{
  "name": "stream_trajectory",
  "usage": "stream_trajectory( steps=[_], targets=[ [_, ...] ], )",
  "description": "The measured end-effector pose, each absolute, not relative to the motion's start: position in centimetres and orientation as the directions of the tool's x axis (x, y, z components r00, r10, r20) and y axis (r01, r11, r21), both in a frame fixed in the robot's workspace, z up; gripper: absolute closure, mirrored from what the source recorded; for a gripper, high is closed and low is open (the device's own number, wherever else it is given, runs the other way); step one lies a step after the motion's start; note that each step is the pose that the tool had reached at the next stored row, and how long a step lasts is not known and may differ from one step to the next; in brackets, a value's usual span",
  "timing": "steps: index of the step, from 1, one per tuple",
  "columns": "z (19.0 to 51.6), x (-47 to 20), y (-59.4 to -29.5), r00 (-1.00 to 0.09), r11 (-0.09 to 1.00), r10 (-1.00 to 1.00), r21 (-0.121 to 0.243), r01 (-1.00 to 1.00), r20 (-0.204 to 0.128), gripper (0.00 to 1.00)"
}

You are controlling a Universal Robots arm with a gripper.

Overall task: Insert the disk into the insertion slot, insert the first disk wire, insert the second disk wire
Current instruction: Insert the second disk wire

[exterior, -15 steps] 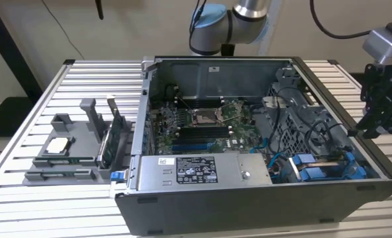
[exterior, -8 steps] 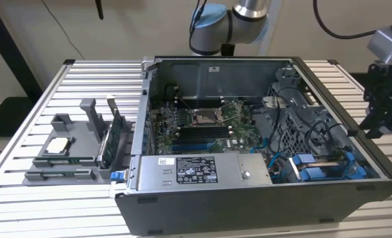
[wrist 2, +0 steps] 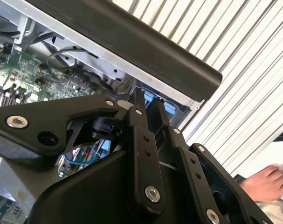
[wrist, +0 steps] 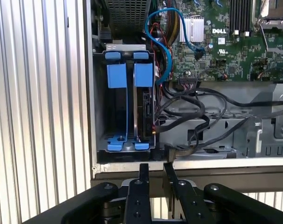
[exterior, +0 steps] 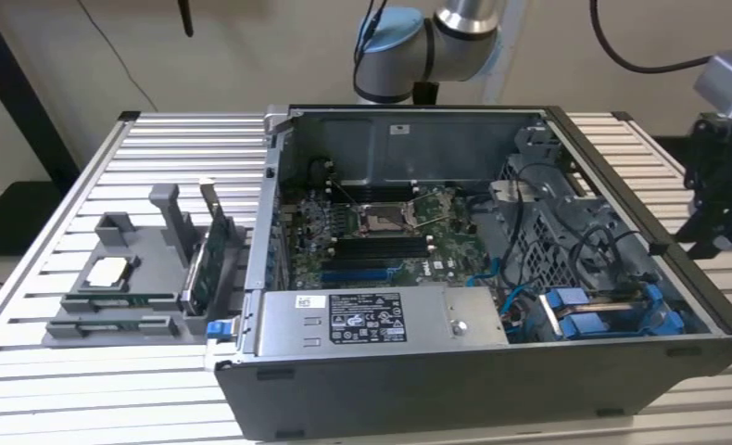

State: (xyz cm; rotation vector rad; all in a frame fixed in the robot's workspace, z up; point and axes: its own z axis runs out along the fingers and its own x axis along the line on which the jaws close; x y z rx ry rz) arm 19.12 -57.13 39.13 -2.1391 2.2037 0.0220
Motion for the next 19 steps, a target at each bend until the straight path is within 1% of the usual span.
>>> stream_trajectory(
  steps=[16, 19],
  targets=[
    [39.11, 19.34, -57.12, -0.028, 0.031, -0.998, -0.038, -0.999, -0.060, 0.73],
    [38.94, 18.93, -56.26, -0.029, 0.031, -0.998, -0.036, -0.999, -0.060, 0.73]
  ],
)
